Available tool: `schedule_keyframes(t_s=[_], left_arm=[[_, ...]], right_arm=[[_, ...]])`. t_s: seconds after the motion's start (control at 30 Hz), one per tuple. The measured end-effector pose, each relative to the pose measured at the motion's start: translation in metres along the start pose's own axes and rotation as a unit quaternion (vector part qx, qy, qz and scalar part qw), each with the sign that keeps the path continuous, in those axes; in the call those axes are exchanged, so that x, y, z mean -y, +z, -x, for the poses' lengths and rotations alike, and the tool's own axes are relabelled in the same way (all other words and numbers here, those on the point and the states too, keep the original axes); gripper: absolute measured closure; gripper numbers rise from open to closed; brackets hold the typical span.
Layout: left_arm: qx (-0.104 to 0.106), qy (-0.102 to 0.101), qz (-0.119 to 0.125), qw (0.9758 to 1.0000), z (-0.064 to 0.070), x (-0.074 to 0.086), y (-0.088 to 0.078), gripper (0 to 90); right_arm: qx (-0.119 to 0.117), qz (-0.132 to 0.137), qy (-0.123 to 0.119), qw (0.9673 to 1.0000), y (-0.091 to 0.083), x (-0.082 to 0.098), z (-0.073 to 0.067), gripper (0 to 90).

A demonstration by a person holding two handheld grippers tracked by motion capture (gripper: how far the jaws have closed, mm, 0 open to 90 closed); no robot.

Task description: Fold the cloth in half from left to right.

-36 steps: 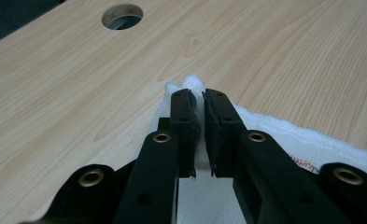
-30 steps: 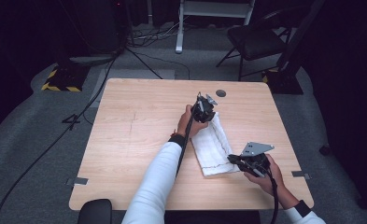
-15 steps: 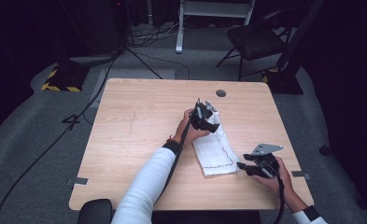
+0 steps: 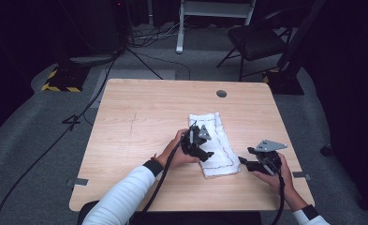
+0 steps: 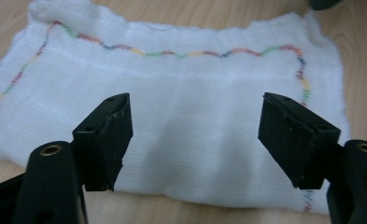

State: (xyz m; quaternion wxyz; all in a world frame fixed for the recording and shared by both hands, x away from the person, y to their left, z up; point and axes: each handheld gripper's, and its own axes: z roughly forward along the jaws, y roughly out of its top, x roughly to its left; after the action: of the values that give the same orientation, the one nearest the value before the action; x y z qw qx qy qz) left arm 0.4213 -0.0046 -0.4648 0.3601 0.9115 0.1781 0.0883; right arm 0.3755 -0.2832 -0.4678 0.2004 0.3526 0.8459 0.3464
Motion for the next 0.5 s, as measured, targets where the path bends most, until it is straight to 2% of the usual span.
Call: schedule_keyframes(t_s=[0.07,0.17,0.27,0.37,0.5], left_arm=[[-0.002,0.017,-0.002,0.9999,0.011,0.003,0.0,27.6],[0.002,0.034,-0.019,0.9992,0.022,0.008,0.005,27.6],[-0.002,0.041,-0.04,0.9984,0.027,0.016,0.011,28.1],[-0.006,0.056,-0.038,0.9977,0.025,0.02,0.008,28.2],[0.021,0.021,-0.034,0.999,0.018,0.028,0.006,28.4]], right_arm=[[0.006,-0.01,-0.013,0.9999,0.006,-0.002,0.0,41.8],[-0.001,-0.027,-0.016,0.9995,0.015,0.0,0.001,41.1],[-0.005,-0.041,-0.032,0.9986,0.018,0.004,-0.001,40.1],[-0.009,-0.044,-0.034,0.9984,0.018,0.007,-0.002,39.2],[-0.017,-0.043,-0.031,0.9984,0.016,0.011,-0.005,41.9]])
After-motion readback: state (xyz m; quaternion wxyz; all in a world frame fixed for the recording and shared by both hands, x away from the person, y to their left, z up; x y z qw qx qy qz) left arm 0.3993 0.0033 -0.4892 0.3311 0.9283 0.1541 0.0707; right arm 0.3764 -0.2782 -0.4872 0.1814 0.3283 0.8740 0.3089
